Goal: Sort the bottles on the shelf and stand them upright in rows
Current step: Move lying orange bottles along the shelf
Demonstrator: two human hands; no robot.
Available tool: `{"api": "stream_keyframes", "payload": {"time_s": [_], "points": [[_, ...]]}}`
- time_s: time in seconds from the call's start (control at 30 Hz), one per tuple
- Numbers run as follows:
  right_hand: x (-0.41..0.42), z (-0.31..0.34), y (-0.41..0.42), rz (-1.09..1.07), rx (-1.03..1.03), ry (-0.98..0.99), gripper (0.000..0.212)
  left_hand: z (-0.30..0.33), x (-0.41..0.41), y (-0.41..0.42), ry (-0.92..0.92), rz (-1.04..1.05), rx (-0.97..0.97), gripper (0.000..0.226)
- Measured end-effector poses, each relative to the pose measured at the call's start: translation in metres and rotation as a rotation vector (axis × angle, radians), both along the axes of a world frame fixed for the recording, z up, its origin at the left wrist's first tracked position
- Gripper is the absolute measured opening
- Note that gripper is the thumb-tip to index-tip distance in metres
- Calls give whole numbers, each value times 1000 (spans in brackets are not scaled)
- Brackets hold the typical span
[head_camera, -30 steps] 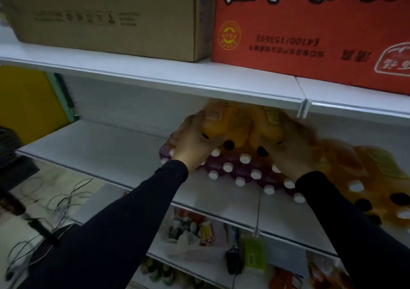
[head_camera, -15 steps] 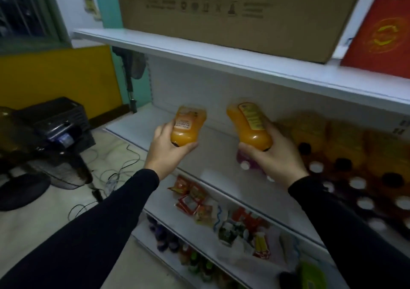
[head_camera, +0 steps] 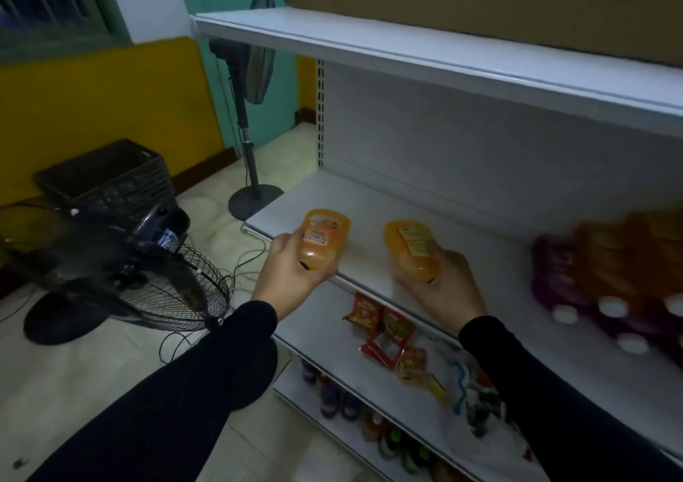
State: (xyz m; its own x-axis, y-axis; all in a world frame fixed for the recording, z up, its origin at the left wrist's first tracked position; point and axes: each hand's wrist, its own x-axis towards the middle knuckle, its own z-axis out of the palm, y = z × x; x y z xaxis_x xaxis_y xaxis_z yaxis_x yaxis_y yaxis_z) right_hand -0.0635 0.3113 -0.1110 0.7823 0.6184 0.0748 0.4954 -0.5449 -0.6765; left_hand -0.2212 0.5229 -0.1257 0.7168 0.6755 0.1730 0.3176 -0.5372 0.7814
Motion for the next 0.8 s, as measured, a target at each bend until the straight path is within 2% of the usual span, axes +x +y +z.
{"api": "stream_keyframes", "payload": {"time_s": [0.1, 0.3, 0.63, 0.8], "points": [[18, -15, 37, -19, -43, -3, 53, -11, 14, 25, 32, -14, -5, 86], [39, -35, 103, -52, -36, -19, 77, -21, 47, 74, 142, -86, 35, 91], [54, -37, 165, -92, -42, 22, 73, -30, 101, 145, 187, -193, 53, 87], [51, -36, 195, -193, -17, 33, 73, -30, 112, 181, 229, -372, 41, 88]]}}
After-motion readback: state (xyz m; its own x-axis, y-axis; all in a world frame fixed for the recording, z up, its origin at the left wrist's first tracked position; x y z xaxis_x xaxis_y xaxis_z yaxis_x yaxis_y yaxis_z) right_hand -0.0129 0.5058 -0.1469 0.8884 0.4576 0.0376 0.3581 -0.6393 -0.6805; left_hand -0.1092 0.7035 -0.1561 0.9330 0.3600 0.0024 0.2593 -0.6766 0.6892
